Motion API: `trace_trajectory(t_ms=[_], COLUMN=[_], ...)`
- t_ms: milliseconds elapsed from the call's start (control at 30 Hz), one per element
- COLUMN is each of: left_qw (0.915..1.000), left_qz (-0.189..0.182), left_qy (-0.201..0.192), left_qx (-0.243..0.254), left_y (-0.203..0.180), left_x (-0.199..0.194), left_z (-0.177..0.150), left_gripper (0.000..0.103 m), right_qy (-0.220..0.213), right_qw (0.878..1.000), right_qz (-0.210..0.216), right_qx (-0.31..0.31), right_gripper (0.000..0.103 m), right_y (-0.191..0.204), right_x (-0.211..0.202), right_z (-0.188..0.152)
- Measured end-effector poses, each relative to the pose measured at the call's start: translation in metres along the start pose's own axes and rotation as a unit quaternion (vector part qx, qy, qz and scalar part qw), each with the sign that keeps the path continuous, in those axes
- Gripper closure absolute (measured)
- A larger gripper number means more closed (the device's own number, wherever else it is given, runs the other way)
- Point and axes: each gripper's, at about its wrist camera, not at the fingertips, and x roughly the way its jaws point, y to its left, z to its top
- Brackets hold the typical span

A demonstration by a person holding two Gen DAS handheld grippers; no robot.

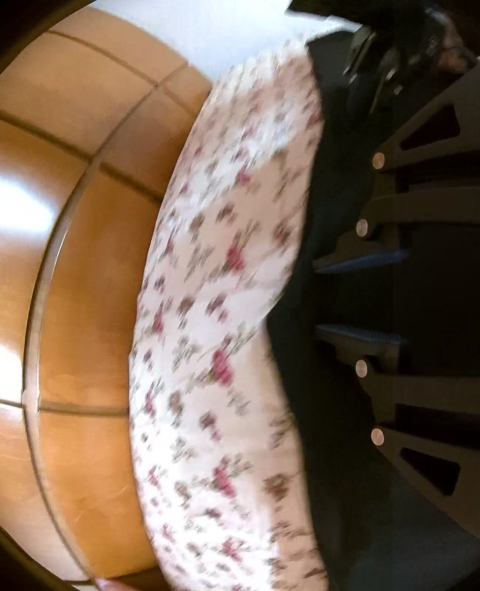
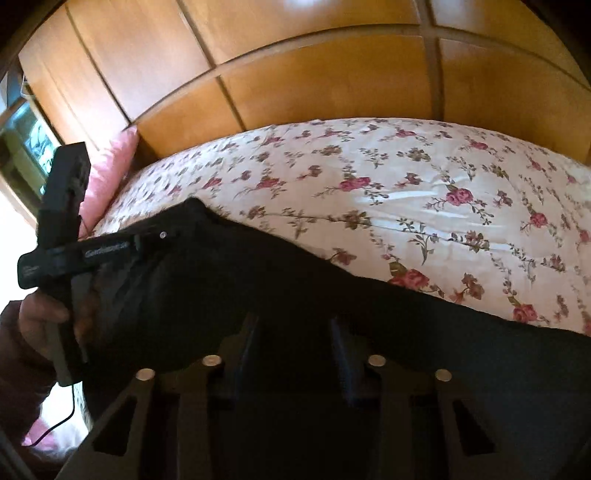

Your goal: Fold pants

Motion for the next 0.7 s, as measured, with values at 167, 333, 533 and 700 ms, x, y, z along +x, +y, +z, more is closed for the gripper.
trace_trajectory(t_ms=[167, 333, 533, 700], left_qw=[0.9968, 0.994, 0.977, 0.9307], left_qz=[-0.035, -0.045, -0.037, -0.03], left_qy=[-0.004, -0.029, -0.092, -0.141], left_qx=[-0.072, -0.095, -0.189, -0.336], left_y=[0.024, 0.032, 0.088, 0.158], left_x=[0.009, -0.031, -0.119, -0.182], left_z=[0.009, -0.01, -0.063, -0.148], left_gripper=[0.07, 0.066, 0.061, 0.061], right_qy=[-0.04, -0.046, -0.05, -0.054], right_qw=[0.998, 0.998, 0.998, 0.998], right_qz=[0.032, 0.032, 0.031, 0.031], right_qx=[0.023, 0.017, 0.016, 0.018], right_gripper=[0.065, 0.065, 0.065, 0.064], right_y=[-0.013, -0.012, -0.012, -0.012], right_x=[-0.001, -0.003, -0.004, -0.004], right_z=[-0.007, -0.009, -0.009, -0.011])
